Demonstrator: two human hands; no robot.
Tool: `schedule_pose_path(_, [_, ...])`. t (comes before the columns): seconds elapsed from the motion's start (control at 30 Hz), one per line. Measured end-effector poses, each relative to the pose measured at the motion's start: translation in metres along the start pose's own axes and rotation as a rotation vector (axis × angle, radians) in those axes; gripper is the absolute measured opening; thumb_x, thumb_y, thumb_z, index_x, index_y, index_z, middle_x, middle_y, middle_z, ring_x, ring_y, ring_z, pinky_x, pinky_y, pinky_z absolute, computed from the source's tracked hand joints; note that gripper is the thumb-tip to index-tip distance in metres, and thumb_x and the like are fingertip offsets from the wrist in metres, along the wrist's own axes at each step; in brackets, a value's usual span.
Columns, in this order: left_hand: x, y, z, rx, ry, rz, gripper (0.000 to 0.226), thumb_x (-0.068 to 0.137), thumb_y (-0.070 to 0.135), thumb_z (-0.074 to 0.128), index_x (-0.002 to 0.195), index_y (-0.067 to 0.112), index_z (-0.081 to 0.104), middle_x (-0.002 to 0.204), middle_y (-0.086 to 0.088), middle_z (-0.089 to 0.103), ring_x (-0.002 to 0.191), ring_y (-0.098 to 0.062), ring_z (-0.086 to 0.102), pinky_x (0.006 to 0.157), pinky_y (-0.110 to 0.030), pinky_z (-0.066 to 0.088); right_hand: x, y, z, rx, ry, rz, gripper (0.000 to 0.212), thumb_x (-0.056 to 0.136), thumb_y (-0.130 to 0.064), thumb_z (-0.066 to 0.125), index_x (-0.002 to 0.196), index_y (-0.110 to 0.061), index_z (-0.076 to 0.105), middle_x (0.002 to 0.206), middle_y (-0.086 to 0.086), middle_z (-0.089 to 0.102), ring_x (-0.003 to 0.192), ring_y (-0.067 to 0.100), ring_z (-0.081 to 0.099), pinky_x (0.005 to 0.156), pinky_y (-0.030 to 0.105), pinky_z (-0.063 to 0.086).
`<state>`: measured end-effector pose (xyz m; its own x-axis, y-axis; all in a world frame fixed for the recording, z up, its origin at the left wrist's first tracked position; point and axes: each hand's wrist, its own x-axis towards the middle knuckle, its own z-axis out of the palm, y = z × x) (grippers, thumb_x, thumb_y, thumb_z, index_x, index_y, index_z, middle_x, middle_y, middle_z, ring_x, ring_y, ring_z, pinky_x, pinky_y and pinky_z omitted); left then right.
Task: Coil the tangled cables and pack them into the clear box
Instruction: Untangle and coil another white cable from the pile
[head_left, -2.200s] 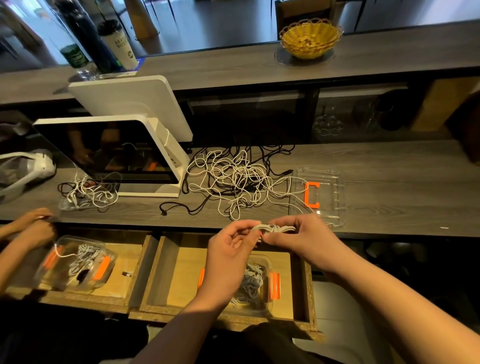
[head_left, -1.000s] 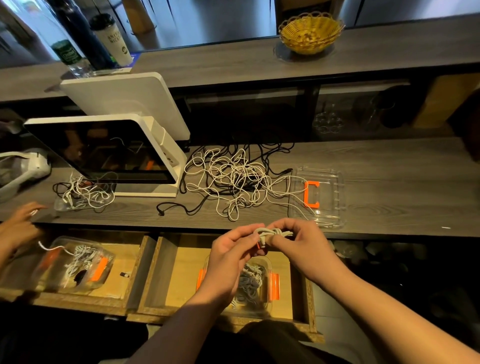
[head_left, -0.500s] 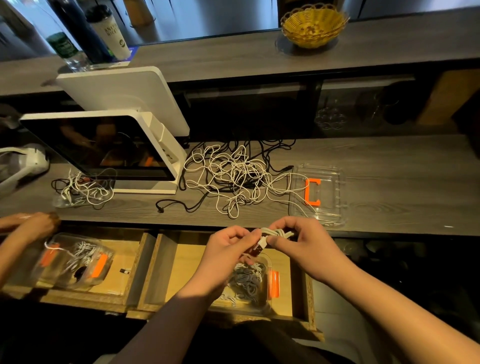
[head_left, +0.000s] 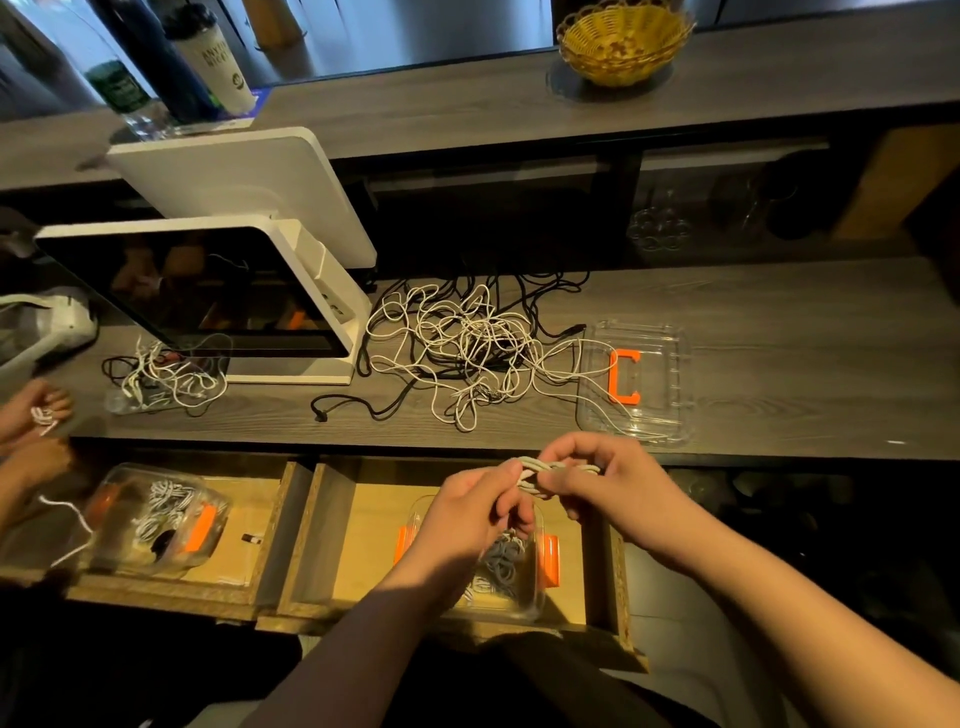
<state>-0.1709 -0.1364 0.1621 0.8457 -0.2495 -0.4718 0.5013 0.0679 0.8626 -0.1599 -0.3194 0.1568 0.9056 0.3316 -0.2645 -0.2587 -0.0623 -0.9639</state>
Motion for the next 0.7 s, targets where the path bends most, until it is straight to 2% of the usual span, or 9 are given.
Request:
schedule_pose_path(0.07, [-0.002,0.0,0.002,-0.201,-0.038,-0.031,0.041,0.091,0.03,0.051,0.054,0.014,0.045,0.064,-0.012,0.054,0.064,-0.02,0.051,0.068,-0.032,0.041,0.0,-0.001,-0.004,0.21,-0.112,0.082,0.014,0.091,-0.017,0.066,0.098,-0.006,0.071,0.072,0.007,0.062,0.053,0.013,0.051,0.054,0.024,0.045])
schedule_pose_path(0.17, [-0.006,0.004,0.008,-0.401,-0.108,-0.069,0.032,0.091,0.027,0.047,0.067,0.007,0.045,0.065,-0.014,0.056,0.063,-0.019,0.053,0.07,-0.033,0.039,-0.001,-0.002,-0.007,0.556,-0.258,0.198,0.022,0.091,-0.022,0.061,0.102,-0.006,0.071,0.077,0.009,0.062,0.051,0.007,0.052,0.049,0.017,0.046])
schedule_pose_path(0.23, [-0.008,0.003,0.008,-0.443,-0.112,-0.105,0.041,0.089,0.029,0.047,0.056,0.005,0.05,0.065,-0.011,0.056,0.064,-0.017,0.053,0.071,-0.032,0.038,-0.002,-0.001,-0.005,0.638,-0.296,0.206,0.025,0.096,-0.02,0.057,0.109,-0.003,0.069,0.08,0.01,0.062,0.054,0.007,0.053,0.05,0.016,0.047])
schedule_pose_path(0.3, [-0.007,-0.002,0.001,-0.39,-0.058,-0.127,0.042,0.087,0.032,0.05,0.052,0.009,0.053,0.065,-0.011,0.056,0.063,-0.018,0.052,0.07,-0.032,0.041,-0.004,0.002,0.002,0.564,-0.267,0.198,0.029,0.098,-0.019,0.053,0.115,0.001,0.066,0.077,0.007,0.064,0.055,0.008,0.052,0.055,0.017,0.048])
schedule_pose_path(0.4, [-0.001,-0.011,-0.015,-0.115,0.109,-0.109,0.028,0.095,0.022,0.056,0.085,-0.004,0.06,0.077,-0.02,0.058,0.069,-0.024,0.058,0.065,-0.032,0.051,-0.003,0.011,0.015,0.313,-0.156,0.196,0.029,0.098,-0.023,0.055,0.114,-0.001,0.066,0.072,-0.001,0.068,0.059,0.006,0.058,0.066,0.021,0.049])
schedule_pose_path(0.47, [0.004,-0.015,-0.019,-0.024,0.155,-0.087,0.015,0.099,0.014,0.056,0.097,-0.001,0.06,0.08,-0.017,0.06,0.066,-0.019,0.062,0.061,-0.028,0.054,-0.001,0.018,0.02,0.224,-0.099,0.19,0.029,0.096,-0.026,0.058,0.112,-0.003,0.066,0.072,-0.002,0.067,0.061,0.007,0.058,0.067,0.023,0.048])
schedule_pose_path(0.53, [0.005,-0.021,-0.02,0.025,0.159,-0.082,0.014,0.096,0.011,0.061,0.109,0.005,0.062,0.076,-0.013,0.067,0.064,-0.016,0.064,0.062,-0.027,0.055,0.001,0.025,0.021,0.175,-0.067,0.193,0.028,0.095,-0.026,0.06,0.111,-0.003,0.066,0.071,-0.002,0.065,0.061,0.009,0.055,0.063,0.024,0.046])
schedule_pose_path(0.6, [0.006,-0.033,-0.025,0.111,0.197,-0.075,0.018,0.094,0.012,0.066,0.111,0.013,0.069,0.076,-0.012,0.072,0.068,-0.017,0.066,0.071,-0.029,0.056,0.003,0.032,0.024,0.115,-0.069,0.189,0.025,0.094,-0.026,0.062,0.107,-0.006,0.068,0.072,0.0,0.065,0.062,0.011,0.056,0.062,0.026,0.047])
schedule_pose_path(0.7, [0.005,-0.054,-0.036,0.175,0.257,-0.054,0.017,0.092,0.013,0.068,0.108,0.013,0.075,0.087,-0.012,0.076,0.074,-0.02,0.07,0.078,-0.034,0.059,0.008,0.048,0.033,-0.006,-0.014,0.203,0.022,0.089,-0.026,0.07,0.102,-0.008,0.07,0.084,0.009,0.068,0.066,0.015,0.063,0.061,0.029,0.05])
